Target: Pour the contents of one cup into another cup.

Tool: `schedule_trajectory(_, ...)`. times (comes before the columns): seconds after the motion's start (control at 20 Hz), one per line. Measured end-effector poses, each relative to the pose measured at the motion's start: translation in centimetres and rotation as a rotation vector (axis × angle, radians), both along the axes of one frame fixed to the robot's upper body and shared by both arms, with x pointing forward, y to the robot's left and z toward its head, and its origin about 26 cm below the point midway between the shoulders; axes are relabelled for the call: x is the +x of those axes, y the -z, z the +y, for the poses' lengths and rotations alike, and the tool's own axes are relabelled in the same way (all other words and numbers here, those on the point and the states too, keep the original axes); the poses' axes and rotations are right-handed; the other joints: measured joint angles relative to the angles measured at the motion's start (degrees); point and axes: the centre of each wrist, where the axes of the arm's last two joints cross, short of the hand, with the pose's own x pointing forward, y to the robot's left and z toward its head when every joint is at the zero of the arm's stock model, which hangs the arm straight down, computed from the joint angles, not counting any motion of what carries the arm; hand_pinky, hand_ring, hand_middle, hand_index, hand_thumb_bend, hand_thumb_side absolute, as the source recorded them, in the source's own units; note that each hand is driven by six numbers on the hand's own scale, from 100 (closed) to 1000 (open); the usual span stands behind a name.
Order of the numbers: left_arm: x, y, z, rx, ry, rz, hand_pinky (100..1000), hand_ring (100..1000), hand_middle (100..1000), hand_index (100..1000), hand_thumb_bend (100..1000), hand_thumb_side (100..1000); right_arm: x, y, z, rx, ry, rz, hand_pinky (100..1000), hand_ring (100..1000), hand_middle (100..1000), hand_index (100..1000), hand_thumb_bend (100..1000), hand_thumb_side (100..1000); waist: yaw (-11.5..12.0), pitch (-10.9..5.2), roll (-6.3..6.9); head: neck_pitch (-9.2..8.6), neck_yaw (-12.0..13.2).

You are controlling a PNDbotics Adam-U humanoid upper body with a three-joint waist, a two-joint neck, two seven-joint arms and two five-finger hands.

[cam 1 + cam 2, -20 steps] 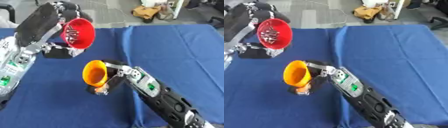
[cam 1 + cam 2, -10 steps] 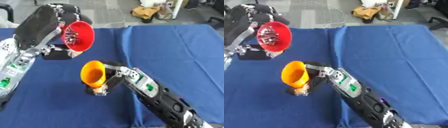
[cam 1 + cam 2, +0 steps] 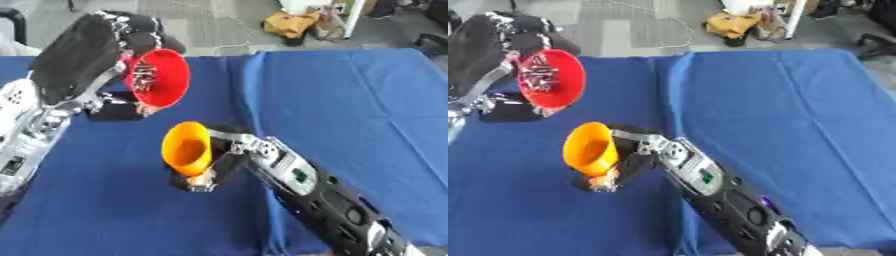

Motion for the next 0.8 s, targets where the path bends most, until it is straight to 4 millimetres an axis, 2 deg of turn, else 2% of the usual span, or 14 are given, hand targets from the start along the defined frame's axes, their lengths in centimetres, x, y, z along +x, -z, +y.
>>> schedule_trajectory(0.8, 0.33, 0.58, -0.23, 0.056, -0.02, -0.041, 364, 429, 426, 716, 287, 100, -0.03, -0.09, 0.02, 0.006, 0.0, 0.005, 488, 511, 242, 418, 100, 155, 0.0, 0.0, 0.0, 0.0, 0.0)
